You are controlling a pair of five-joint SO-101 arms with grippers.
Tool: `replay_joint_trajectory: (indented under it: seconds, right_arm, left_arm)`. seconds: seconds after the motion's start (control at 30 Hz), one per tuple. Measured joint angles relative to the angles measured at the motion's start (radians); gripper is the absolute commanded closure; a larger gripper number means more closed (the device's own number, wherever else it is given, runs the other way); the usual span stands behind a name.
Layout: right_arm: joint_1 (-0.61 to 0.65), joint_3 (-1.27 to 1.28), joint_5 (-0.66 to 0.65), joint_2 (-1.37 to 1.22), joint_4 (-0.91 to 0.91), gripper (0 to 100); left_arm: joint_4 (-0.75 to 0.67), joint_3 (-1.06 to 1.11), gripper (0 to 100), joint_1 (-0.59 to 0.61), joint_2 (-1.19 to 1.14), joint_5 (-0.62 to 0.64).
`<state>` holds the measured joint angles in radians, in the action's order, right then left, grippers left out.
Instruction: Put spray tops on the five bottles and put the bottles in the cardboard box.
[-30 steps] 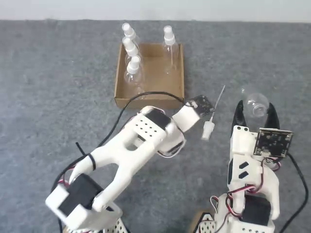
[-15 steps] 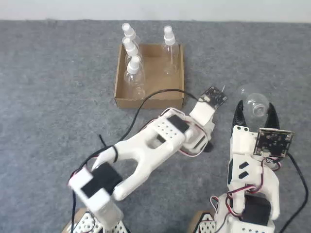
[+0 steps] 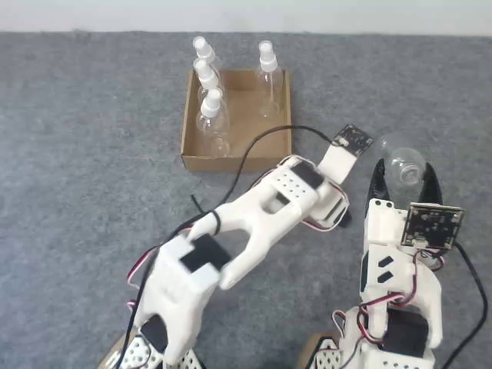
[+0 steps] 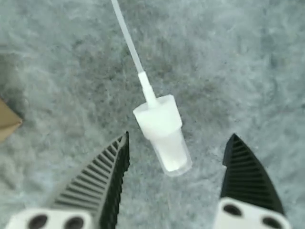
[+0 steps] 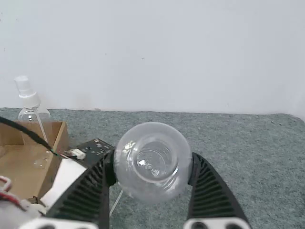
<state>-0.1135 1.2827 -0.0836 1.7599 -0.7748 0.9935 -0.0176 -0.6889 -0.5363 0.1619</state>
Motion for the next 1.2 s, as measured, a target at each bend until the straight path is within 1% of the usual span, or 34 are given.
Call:
replay_joint_trajectory:
  seconds: [0.17,0.4,0.57,0.8,1.03,1.2]
  right_arm:
    - [0.0,0.0,0.0,0.0,0.0,95.4]
    - [0.0,0.0,0.0,0.0,0.0,95.4]
    - [0.0,0.0,0.0,0.0,0.0,95.4]
    - [0.0,0.0,0.0,0.0,0.0,95.6]
    - [0.0,0.0,0.0,0.0,0.0,95.7]
    - [-0.009,0.0,0.0,0.0,0.0,95.7]
  left_arm:
    - [0.147,-0.206,85,0.0,-0.13,0.0]
    - [0.265,-0.404,98,0.0,-0.25,0.0]
    - [0.321,-0.473,99,-0.002,-0.284,0.0]
    - [0.394,-0.477,99,-0.002,-0.276,0.0]
    - [0.465,-0.476,99,-0.002,-0.189,0.0]
    - [0.459,-0.377,99,-0.002,-0.087,0.0]
